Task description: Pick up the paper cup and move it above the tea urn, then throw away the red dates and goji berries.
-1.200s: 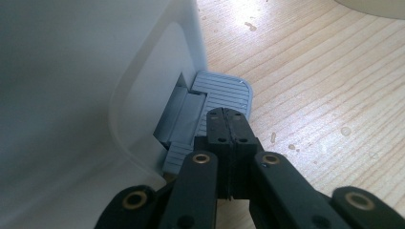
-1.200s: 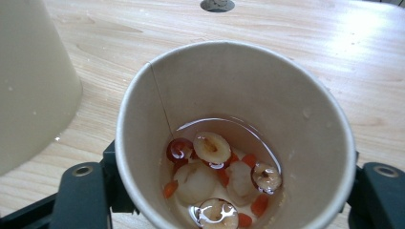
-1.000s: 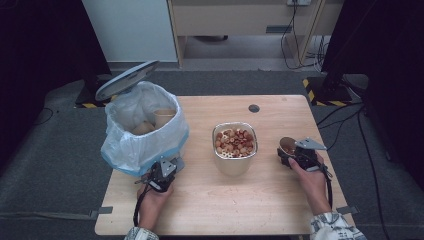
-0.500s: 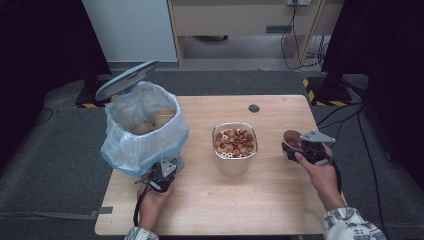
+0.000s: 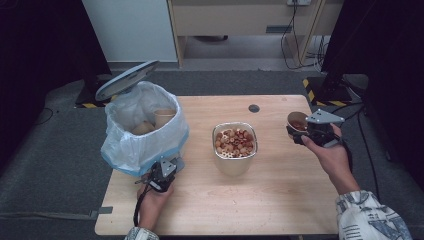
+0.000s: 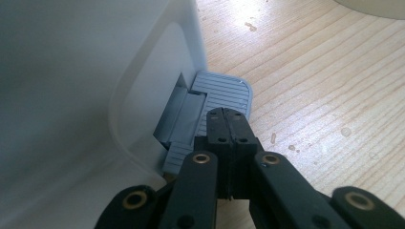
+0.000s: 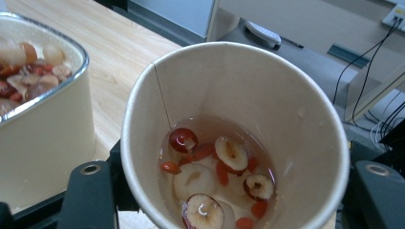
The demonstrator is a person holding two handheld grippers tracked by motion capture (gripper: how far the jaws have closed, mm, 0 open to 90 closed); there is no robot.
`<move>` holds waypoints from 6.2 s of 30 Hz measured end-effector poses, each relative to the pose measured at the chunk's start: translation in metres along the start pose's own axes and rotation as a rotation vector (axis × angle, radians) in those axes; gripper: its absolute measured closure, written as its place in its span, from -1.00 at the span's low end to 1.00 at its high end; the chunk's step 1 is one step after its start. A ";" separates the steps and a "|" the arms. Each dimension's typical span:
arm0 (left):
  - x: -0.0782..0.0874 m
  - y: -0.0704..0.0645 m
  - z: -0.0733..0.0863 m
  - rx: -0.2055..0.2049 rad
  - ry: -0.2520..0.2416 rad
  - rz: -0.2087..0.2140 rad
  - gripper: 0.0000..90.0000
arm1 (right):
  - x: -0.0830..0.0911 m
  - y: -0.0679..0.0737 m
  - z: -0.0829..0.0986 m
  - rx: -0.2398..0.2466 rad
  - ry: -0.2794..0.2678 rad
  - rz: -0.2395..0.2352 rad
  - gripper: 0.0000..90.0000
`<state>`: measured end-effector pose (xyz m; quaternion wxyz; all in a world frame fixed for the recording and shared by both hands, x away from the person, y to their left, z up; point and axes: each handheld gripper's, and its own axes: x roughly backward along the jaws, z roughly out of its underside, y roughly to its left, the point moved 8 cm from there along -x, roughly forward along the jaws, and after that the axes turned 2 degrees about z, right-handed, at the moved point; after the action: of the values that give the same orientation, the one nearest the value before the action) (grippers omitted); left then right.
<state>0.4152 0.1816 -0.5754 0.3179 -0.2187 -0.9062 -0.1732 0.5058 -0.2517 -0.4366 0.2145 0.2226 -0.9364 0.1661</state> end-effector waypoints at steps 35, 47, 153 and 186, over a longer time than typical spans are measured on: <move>0.000 0.000 0.000 0.003 -0.004 -0.003 0.98 | -0.007 -0.009 -0.094 0.200 -0.101 -0.079 -0.27; 0.000 0.000 0.000 0.001 -0.004 -0.003 0.98 | -0.011 0.005 -0.106 0.228 -0.107 -0.105 -0.27; 0.000 0.000 0.000 0.005 -0.002 -0.002 0.98 | -0.008 0.079 -0.165 0.651 -0.151 -0.076 -0.24; 0.000 0.000 0.000 0.005 -0.001 -0.001 0.98 | -0.007 0.089 -0.170 0.778 -0.129 -0.031 -0.24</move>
<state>0.4155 0.1813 -0.5753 0.3178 -0.2175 -0.9069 -0.1708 0.5243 -0.1052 -0.3142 0.0574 0.3112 -0.8115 0.4912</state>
